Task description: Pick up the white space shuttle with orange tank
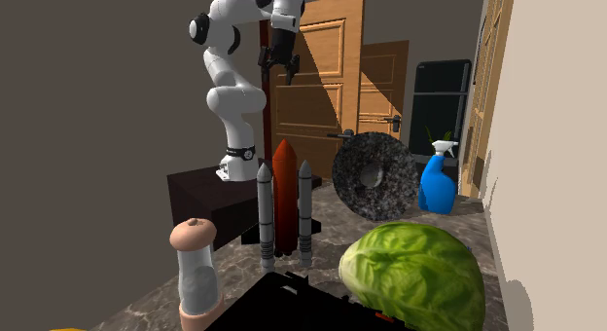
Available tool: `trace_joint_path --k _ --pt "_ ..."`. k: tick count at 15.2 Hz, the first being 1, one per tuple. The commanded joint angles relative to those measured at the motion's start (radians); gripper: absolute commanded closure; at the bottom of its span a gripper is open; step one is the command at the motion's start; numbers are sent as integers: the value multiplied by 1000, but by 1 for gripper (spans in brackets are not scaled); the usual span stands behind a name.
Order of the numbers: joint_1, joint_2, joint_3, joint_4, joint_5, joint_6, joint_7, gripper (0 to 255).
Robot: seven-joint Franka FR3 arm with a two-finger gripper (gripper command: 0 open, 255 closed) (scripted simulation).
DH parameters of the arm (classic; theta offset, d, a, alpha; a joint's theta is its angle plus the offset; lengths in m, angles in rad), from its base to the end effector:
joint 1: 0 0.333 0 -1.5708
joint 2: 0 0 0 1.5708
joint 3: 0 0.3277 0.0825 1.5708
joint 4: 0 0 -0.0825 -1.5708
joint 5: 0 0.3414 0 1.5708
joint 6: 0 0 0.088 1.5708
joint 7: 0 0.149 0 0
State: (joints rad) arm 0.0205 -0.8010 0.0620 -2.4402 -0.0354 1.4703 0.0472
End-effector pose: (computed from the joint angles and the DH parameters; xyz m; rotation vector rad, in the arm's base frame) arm 0.2296 0.0173 0.5176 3.0421 0.0185 -0.2519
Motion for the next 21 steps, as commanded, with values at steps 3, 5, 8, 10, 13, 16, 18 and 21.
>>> trace_joint_path --k 3,5,8,10,13,16,18,21 --pt "-18 51 -12 -5 -11 70 10 0" --pt "-37 105 -24 -6 -22 138 20 0" --pt "-64 192 -41 4 -37 236 35 0" --pt "-81 253 -54 16 -46 298 46 0" --pt "-104 348 -73 45 -58 386 61 0" --pt "-126 445 -93 84 -67 465 76 0" --pt "-140 510 -106 115 -70 513 85 0" --pt "-159 609 -126 170 -71 577 96 0"
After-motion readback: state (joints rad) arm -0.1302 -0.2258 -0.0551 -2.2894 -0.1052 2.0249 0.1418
